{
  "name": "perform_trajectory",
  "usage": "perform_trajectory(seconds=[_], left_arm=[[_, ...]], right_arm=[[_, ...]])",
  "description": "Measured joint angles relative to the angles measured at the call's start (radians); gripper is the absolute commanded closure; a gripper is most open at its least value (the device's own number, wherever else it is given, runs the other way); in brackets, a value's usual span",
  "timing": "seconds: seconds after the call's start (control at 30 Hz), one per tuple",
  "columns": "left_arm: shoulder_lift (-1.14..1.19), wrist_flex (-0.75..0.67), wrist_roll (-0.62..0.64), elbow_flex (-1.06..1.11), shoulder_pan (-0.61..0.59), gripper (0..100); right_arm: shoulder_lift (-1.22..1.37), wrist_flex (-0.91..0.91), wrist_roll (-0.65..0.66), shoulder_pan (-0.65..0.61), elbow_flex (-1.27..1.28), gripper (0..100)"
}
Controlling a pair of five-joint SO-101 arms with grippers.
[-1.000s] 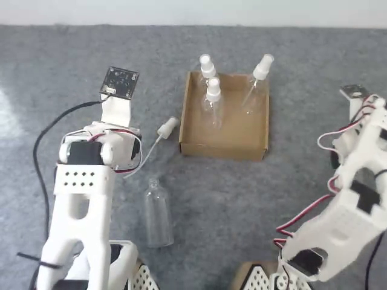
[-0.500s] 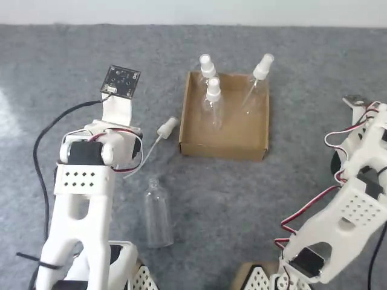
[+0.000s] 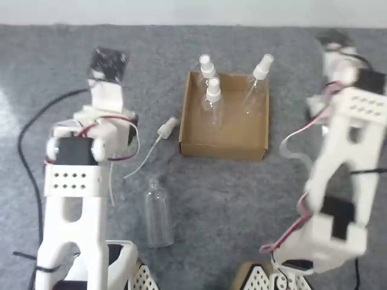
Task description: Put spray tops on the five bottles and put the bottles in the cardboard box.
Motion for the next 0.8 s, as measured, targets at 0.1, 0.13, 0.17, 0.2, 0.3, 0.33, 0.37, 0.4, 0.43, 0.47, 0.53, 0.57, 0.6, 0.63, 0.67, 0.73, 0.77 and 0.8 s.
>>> perform_trajectory(seconds=[0.1, 0.13, 0.17, 0.2, 0.3, 0.33, 0.37, 0.4, 0.43, 0.47, 0.53, 0.57, 0.6, 0.63, 0.67, 0.73, 0.77, 0.8], left_arm=[[0.000, 0.038, 0.074, -0.140, -0.029, 99], [-0.002, 0.048, 0.100, -0.183, -0.034, 99], [-0.003, 0.058, 0.126, -0.224, -0.035, 99], [-0.003, 0.071, 0.149, -0.265, -0.035, 99], [-0.003, 0.101, 0.215, -0.361, -0.031, 99], [-0.003, 0.109, 0.242, -0.387, -0.031, 99], [-0.003, 0.117, 0.275, -0.411, -0.032, 99], [-0.005, 0.120, 0.302, -0.430, -0.034, 99], [-0.011, 0.126, 0.328, -0.445, -0.035, 99], [-0.023, 0.127, 0.351, -0.450, -0.035, 99], [-0.064, 0.127, 0.388, -0.451, -0.032, 99], [-0.094, 0.127, 0.402, -0.450, -0.031, 99], [-0.127, 0.127, 0.413, -0.450, -0.029, 99], [-0.163, 0.115, 0.417, -0.439, -0.023, 99], [-0.201, 0.100, 0.420, -0.423, -0.006, 99], [-0.269, 0.071, 0.422, -0.376, 0.028, 99], [-0.288, 0.054, 0.422, -0.350, 0.049, 99], [-0.301, 0.032, 0.423, -0.321, 0.068, 99]], right_arm=[[-0.196, -0.091, -0.094, -0.167, 0.195, 99.3], [-0.264, -0.133, -0.117, -0.221, 0.275, 99.3], [-0.338, -0.180, -0.135, -0.275, 0.358, 99.3], [-0.411, -0.230, -0.150, -0.333, 0.446, 99.4], [-0.629, -0.393, -0.190, -0.519, 0.704, 99.4], [-0.692, -0.442, -0.201, -0.575, 0.783, 99.4], [-0.750, -0.486, -0.213, -0.632, 0.852, 99.4], [-0.795, -0.525, -0.221, -0.686, 0.914, 99.4], [-0.825, -0.555, -0.227, -0.736, 0.961, 99.4], [-0.845, -0.577, -0.230, -0.784, 0.997, 99.4], [-0.861, -0.608, -0.233, -0.853, 1.034, 99.3], [-0.862, -0.626, -0.235, -0.875, 1.048, 99.3], [-0.867, -0.644, -0.235, -0.891, 1.062, 99.3], [-0.867, -0.663, -0.235, -0.902, 1.074, 99.3], [-0.868, -0.684, -0.235, -0.911, 1.089, 99.3], [-0.873, -0.727, -0.235, -0.933, 1.129, 99.3], [-0.876, -0.747, -0.235, -0.947, 1.155, 99.3], [-0.879, -0.769, -0.235, -0.961, 1.183, 99.3]])
